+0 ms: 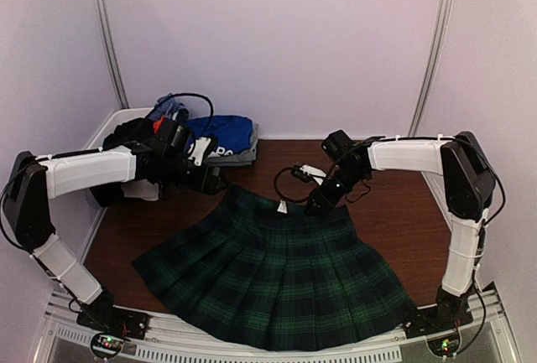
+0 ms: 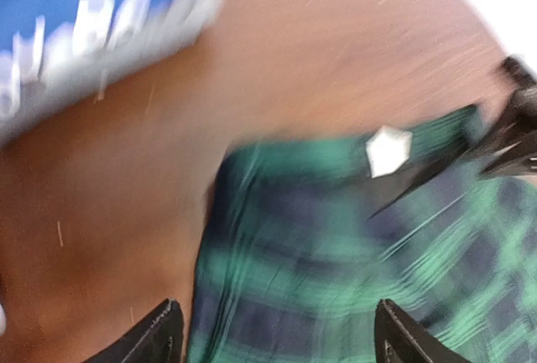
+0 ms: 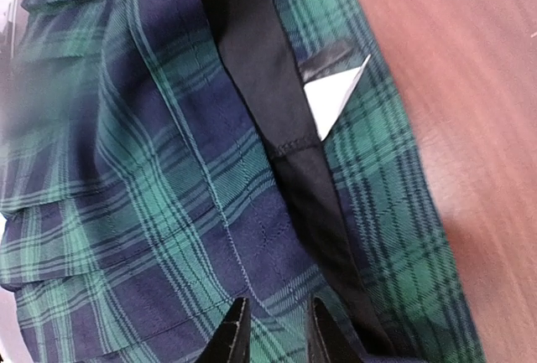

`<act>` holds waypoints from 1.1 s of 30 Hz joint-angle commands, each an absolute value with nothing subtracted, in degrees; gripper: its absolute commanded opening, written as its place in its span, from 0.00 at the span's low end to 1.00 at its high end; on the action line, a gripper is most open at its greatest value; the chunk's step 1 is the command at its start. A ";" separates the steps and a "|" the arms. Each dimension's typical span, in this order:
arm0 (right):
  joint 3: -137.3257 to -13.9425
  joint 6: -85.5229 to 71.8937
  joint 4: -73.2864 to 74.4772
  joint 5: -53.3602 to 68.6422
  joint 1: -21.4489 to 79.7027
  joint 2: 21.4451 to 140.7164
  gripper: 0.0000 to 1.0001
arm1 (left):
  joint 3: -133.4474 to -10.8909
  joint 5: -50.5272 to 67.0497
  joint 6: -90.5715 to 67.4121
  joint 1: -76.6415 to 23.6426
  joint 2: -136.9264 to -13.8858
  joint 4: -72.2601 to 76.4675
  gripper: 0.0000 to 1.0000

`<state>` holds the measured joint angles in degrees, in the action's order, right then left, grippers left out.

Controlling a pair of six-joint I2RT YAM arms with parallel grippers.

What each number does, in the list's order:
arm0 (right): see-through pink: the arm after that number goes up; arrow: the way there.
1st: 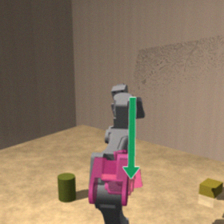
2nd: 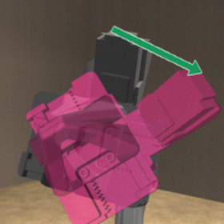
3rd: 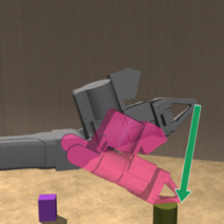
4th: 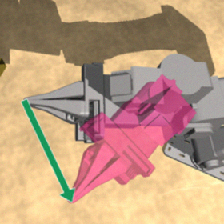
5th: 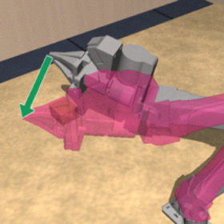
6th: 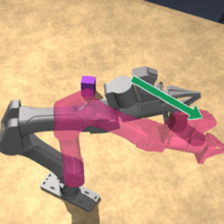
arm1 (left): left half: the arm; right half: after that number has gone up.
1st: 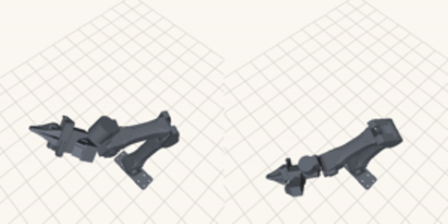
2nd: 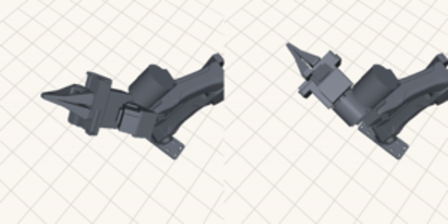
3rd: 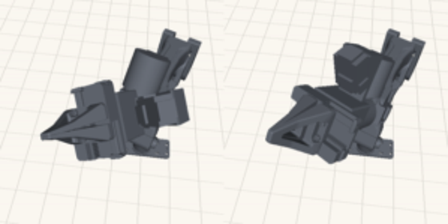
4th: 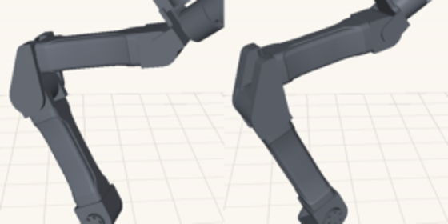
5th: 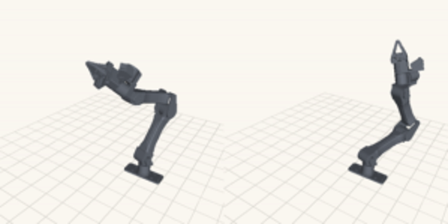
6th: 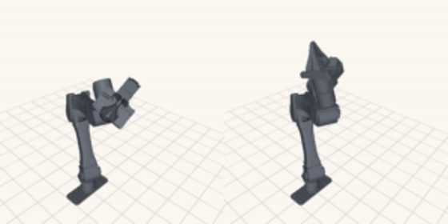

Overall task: Fold and stack the mixed laundry pile
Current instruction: Move the flattened skirt to the center of the board, then pick up the flattened skirt from the center of the board.

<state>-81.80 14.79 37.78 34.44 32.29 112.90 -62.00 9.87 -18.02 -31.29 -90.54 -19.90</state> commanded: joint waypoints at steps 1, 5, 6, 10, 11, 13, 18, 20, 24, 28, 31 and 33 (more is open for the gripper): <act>-82.76 14.59 37.65 34.67 30.78 109.13 0.22 | -71.25 19.21 -5.27 -31.82 -92.34 -19.30 0.80; -82.69 15.43 38.89 34.51 28.58 109.03 0.25 | -79.62 23.64 4.43 -33.43 -99.49 -24.06 0.80; -82.71 15.96 39.38 34.78 28.49 109.13 0.37 | -81.77 24.96 7.38 -33.82 -101.29 -25.89 0.80; -82.43 17.41 39.17 37.99 28.31 109.82 0.62 | -90.21 28.52 17.88 -34.28 -108.65 -33.07 0.81; -82.47 17.75 38.97 38.41 28.22 110.48 0.66 | -92.39 28.78 19.85 -34.27 -110.66 -35.60 0.82; -82.98 18.59 39.16 39.19 27.99 112.41 0.71 | -97.17 30.49 24.22 -34.30 -114.72 -40.29 0.82; -85.21 20.83 40.66 41.23 27.66 117.97 0.77 | -105.59 31.82 30.57 -34.28 -122.68 -48.67 0.83; -86.03 21.42 41.63 42.03 27.68 119.03 0.78 | -107.35 32.46 32.46 -34.28 -124.70 -51.00 0.83; -86.77 22.66 43.84 42.97 27.66 119.57 0.74 | -107.42 31.40 34.42 -34.28 -127.07 -53.48 0.83; -87.82 23.62 46.92 44.04 27.67 119.25 0.54 | -106.44 30.67 35.58 -34.19 -127.76 -55.22 0.75; -88.26 24.23 49.04 44.30 27.68 118.71 0.27 | -106.72 30.63 37.00 -34.11 -127.73 -57.61 0.67; -88.60 24.32 49.97 44.05 27.69 118.59 0.10 | -106.89 29.82 37.57 -33.97 -127.73 -58.97 0.59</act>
<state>-87.05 22.81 45.84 42.63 27.81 119.66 -105.86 30.00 34.41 -34.44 -127.57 -54.72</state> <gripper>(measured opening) 0.217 0.650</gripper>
